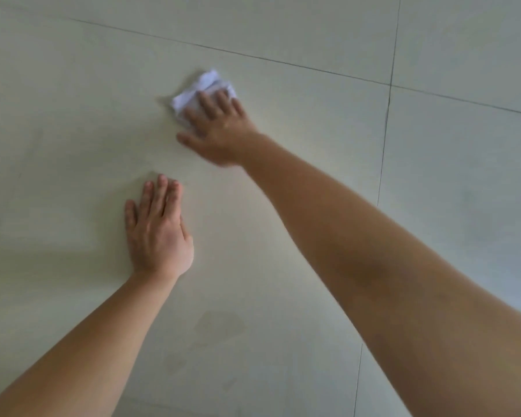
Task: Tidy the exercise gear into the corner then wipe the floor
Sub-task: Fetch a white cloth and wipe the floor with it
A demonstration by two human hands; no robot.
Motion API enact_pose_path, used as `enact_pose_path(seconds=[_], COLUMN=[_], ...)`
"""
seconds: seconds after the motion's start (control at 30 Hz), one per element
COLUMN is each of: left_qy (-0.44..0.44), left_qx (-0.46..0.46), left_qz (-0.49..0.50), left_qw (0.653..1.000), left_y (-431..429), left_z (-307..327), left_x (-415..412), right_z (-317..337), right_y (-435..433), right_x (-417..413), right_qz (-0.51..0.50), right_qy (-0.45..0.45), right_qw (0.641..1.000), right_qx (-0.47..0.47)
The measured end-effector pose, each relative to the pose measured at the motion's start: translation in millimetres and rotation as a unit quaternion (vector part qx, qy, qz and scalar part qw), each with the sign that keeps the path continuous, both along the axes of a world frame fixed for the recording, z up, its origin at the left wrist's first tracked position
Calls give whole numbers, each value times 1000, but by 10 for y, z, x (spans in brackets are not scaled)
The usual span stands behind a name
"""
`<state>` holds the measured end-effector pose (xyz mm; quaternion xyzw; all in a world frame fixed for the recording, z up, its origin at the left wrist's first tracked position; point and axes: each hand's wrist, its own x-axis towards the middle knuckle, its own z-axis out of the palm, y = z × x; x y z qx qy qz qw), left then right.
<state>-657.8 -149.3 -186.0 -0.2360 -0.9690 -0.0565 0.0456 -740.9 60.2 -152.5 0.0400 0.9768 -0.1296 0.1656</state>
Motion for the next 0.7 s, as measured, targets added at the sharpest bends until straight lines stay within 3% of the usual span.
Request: enact_pose_path(seconds=[0.13,0.2,0.3,0.37,0.43,0.57,0.7], left_qy=[3,-3,-11,-21,-32,-28,-26], left_qx=[11,12,7,2,0,5,9], left_qz=[-1,0,-1,2,3,-3,-7], left_qw=[1000,1000,1000,1000,999,1000,1000], left_y=[-16,-20,-13,-6,0,6,1], left_z=[-33,-43,-39,-28,-12,26,28], left_x=[-13,-21,-18,-21,-3,26,14], right_z=[-166,-179,-63,-67,-166,-279,-229], right_y=[475,1107,1802,1789,1420,343,-430], right_x=[590,843,1395,1676,1883,2280,2635], right_qz=[23,-78,-288,-326,-296,-126,50], right_qy=[65,54,-9,-12,26,100,96], right_qw=[996,991,953,941,951,987,994], right_qx=[49,94,90,86,81,30,-17])
